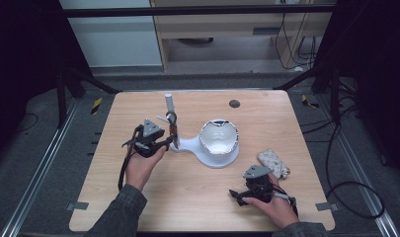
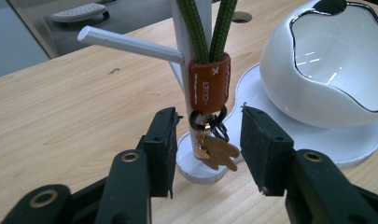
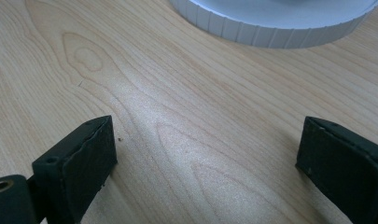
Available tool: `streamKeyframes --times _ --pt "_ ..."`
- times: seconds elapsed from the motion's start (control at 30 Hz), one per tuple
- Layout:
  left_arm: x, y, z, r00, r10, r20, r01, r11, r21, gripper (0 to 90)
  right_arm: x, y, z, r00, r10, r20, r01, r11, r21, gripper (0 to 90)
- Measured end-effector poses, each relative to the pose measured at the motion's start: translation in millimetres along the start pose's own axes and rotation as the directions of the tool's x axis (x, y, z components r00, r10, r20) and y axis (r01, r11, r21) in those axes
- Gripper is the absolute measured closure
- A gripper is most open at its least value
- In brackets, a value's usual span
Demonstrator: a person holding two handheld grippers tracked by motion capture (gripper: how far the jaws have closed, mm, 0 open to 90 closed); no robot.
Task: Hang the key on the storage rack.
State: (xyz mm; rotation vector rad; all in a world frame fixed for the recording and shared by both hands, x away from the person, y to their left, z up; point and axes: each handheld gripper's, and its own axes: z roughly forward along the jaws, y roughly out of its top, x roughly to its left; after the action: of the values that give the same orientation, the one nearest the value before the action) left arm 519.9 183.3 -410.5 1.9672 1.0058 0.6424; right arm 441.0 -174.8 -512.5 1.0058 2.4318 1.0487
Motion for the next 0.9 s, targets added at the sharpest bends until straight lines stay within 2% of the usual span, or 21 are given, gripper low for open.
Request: streamKeyframes --times 0.13,0.2,0.3,0.33,0.37,0.4,0.43,0.47,0.5,0.63,0.77,0.9 --pt "1.3 -8.0 -5.6 1.0 0.003 0.005 -0.003 0.9999 0.017 48.6 -0.2 -0.3 -0.2 1.0 0.0 0.001 0.0 1.0 0.0 4.4" --pt "1.8 -13.2 -6.6 0.9998 0.008 0.019 -0.009 0.9991 0.042 43.0 -0.3 -0.5 -0.4 1.0 -0.001 0.005 0.001 1.0 0.001 4.3" --pt "2.4 -23.7 -8.8 0.9997 0.018 0.015 -0.019 0.9982 0.056 34.5 -0.4 -0.8 -0.8 1.0 -0.002 0.007 0.002 1.0 -0.001 4.4" --pt "2.9 -27.4 -9.1 0.9997 0.014 0.019 -0.016 0.9979 0.063 34.5 -0.4 -0.8 -0.8 1.0 -0.002 0.007 0.002 1.0 -0.001 4.4" --pt "3.9 -35.3 -9.5 0.9998 0.004 0.02 -0.005 0.9978 0.066 30.3 0.1 0.2 -2.0 1.0 -0.002 0.009 0.002 1.0 0.016 5.1" --pt "3.9 -35.3 -9.5 0.9998 0.004 0.02 -0.005 0.9978 0.066 28.4 0.1 0.2 -2.0 1.0 -0.002 0.009 0.002 1.0 0.016 5.1" --pt "5.2 -42.9 -8.8 0.9996 -0.003 0.029 0.0 0.9966 0.082 25.0 0.8 1.5 -2.9 0.9998 -0.018 0.013 0.017 1.0 0.021 6.1" --pt "5.2 -42.9 -8.8 0.9996 -0.003 0.029 0.0 0.9966 0.082 23.9 0.8 1.5 -2.9 0.9998 -0.018 0.013 0.017 1.0 0.021 6.1" --pt "6.5 -50.7 -7.4 0.9991 -0.013 0.039 0.01 0.9961 0.088 23.0 1.6 2.9 -5.1 0.9997 -0.023 0.013 0.023 1.0 0.017 7.4" --pt "9.7 -61.8 -4.6 0.9991 -0.028 0.031 0.025 0.9952 0.094 20.3 1.2 5.5 -10.1 0.9998 -0.016 0.012 0.016 1.0 -0.007 9.4" --pt "16.5 -71.4 -2.2 0.9985 -0.042 0.035 0.037 0.9919 0.121 18.6 1.5 9.0 -15.5 0.9988 -0.027 0.04 0.028 1.0 -0.011 11.6" --pt "21.1 -77.7 -4.1 0.999 -0.042 0.016 0.04 0.9901 0.135 17.5 -1.4 16.6 -25.7 0.9971 -0.021 0.073 0.023 1.0 -0.014 14.5"
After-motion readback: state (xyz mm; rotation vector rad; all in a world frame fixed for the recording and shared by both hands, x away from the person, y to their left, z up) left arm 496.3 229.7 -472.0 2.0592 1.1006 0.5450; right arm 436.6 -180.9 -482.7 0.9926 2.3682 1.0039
